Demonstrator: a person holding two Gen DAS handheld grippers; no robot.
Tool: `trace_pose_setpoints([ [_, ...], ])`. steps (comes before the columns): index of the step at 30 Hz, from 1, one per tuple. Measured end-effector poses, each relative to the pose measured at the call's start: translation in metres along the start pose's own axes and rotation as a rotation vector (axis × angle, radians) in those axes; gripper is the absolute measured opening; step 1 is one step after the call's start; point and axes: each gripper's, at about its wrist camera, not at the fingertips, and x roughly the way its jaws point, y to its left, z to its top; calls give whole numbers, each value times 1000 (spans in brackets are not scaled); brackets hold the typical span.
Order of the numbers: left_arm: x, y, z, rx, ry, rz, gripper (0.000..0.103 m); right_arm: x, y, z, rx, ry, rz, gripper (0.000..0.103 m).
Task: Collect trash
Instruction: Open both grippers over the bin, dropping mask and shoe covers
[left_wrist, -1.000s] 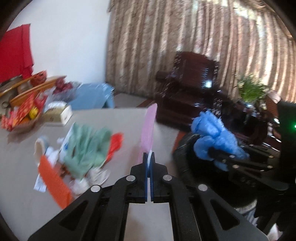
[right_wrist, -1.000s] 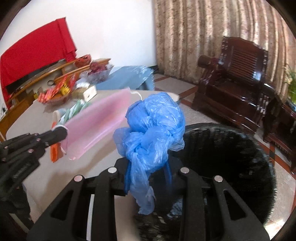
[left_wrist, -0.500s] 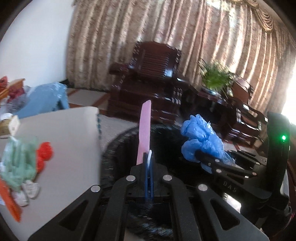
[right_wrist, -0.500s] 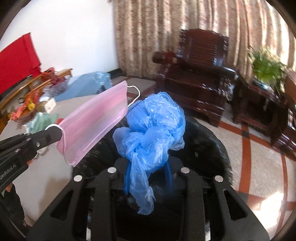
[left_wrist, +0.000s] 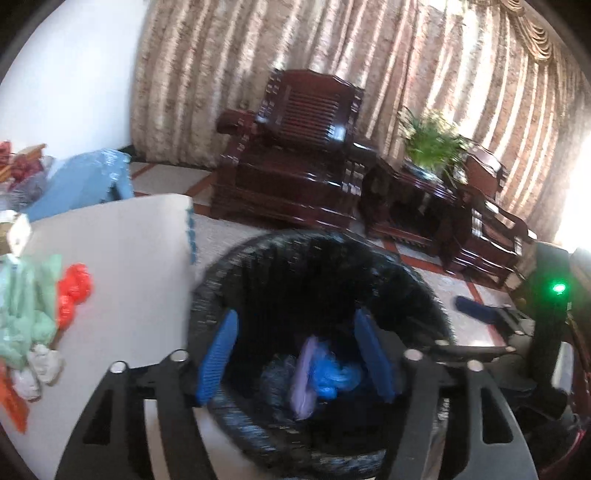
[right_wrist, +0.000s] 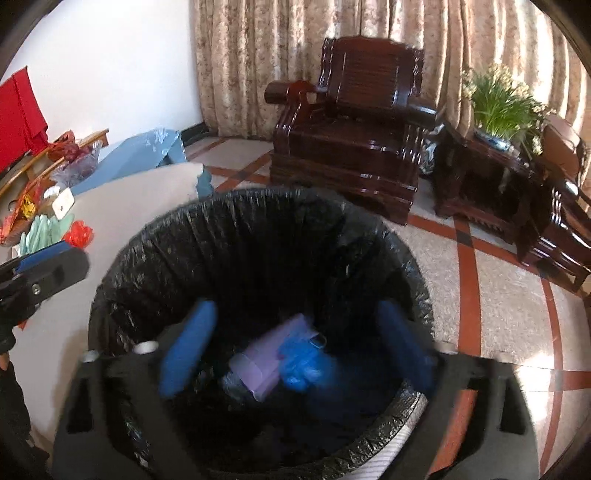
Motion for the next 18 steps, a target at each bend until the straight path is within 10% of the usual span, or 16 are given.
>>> trace_pose_setpoints([
  [18,-111,179,-37,-169,-145,605,83,-16,183,36,-190,-143,359,98],
])
